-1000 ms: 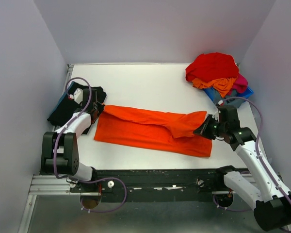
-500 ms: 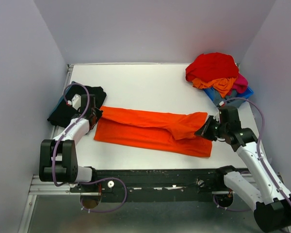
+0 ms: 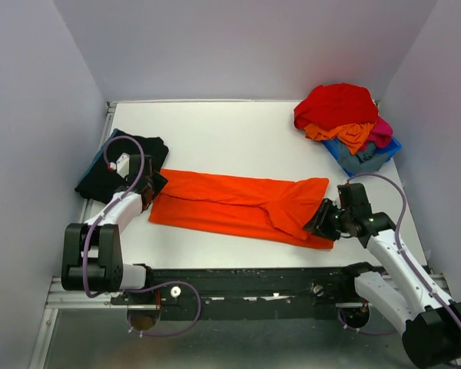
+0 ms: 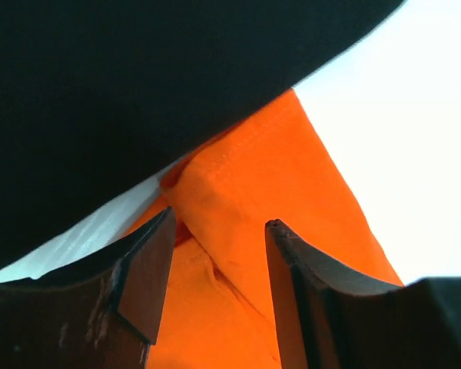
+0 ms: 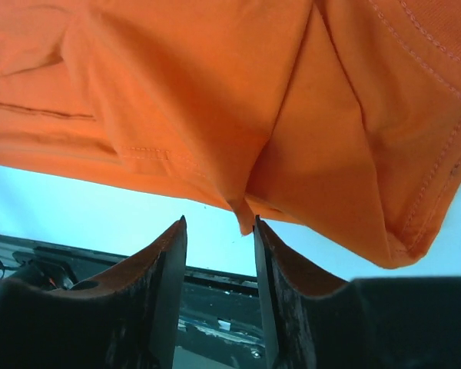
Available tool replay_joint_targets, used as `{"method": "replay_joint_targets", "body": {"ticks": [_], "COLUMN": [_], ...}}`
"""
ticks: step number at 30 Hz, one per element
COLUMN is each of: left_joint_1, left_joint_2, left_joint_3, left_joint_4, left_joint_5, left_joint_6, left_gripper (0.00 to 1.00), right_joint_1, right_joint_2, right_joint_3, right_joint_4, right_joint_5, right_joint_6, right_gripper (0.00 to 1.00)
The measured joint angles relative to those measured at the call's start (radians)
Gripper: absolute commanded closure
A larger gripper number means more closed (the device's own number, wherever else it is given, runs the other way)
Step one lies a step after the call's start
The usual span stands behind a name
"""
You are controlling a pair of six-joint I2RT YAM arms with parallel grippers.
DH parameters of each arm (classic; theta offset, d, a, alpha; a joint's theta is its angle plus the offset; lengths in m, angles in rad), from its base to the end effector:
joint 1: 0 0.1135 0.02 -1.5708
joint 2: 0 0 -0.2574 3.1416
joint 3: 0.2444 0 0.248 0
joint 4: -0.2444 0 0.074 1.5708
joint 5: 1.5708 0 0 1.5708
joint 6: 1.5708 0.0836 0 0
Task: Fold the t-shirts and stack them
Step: Fold the other side of the tshirt into a rectangle
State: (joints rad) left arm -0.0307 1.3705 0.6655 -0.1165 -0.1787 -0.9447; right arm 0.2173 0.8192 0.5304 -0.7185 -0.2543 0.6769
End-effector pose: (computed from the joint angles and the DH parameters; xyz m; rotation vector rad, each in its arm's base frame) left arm 0.2977 0.0057 0.1411 -1.1294 2.1063 -0.2511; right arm 0.1661 0.0582 0.1596 0.5118 2.6215 0.6417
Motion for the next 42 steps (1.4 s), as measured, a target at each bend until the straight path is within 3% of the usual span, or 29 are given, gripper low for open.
{"method": "replay_joint_targets", "body": {"ticks": [4, 15, 19, 24, 26, 27, 29, 31, 38, 42], "left_joint_1": [-0.047, -0.409, -0.517, -0.655, -0.700, -0.715, -0.738, -0.746, -0.732, -0.691], "left_joint_2": [-0.061, -0.122, -0.095, -0.016, 0.038, 0.060, 0.095, 0.111, 0.126, 0.137], "left_joint_3": [-0.002, 0.023, 0.018, 0.019, 0.028, 0.032, 0.043, 0.051, 0.118, 0.131], "left_joint_4": [0.000, 0.019, 0.061, 0.130, 0.155, 0.164, 0.170, 0.177, 0.182, 0.195], "left_joint_5": [0.009, 0.127, 0.190, 0.269, 0.306, 0.319, 0.339, 0.351, 0.357, 0.393], "left_joint_6": [0.032, 0.072, 0.074, 0.080, 0.076, 0.072, 0.068, 0.066, 0.087, 0.097], "left_gripper": [0.36, 0.38, 0.38, 0.41, 0.42, 0.42, 0.42, 0.42, 0.42, 0.43], "right_joint_1": [0.000, 0.000, 0.000, 0.000, 0.000, 0.000, 0.001, 0.014, 0.189, 0.334], "right_joint_2": [0.023, 0.074, 0.071, 0.046, 0.039, 0.034, 0.019, 0.003, 0.060, 0.174], "right_joint_3": [-0.001, -0.014, -0.060, -0.089, -0.087, -0.082, -0.069, -0.042, 0.138, 0.233], "right_joint_4": [0.027, 0.115, 0.135, 0.137, 0.136, 0.127, 0.117, 0.101, 0.068, 0.075], "right_joint_5": [0.006, 0.004, -0.011, -0.026, -0.024, -0.019, -0.012, 0.016, 0.146, 0.191], "right_joint_6": [0.000, -0.016, -0.011, -0.004, -0.004, -0.005, -0.007, -0.016, -0.078, -0.104], "right_gripper": [0.51, 0.50, 0.40, 0.39, 0.33, 0.20, 0.19, 0.20, 0.61, 0.60]}}
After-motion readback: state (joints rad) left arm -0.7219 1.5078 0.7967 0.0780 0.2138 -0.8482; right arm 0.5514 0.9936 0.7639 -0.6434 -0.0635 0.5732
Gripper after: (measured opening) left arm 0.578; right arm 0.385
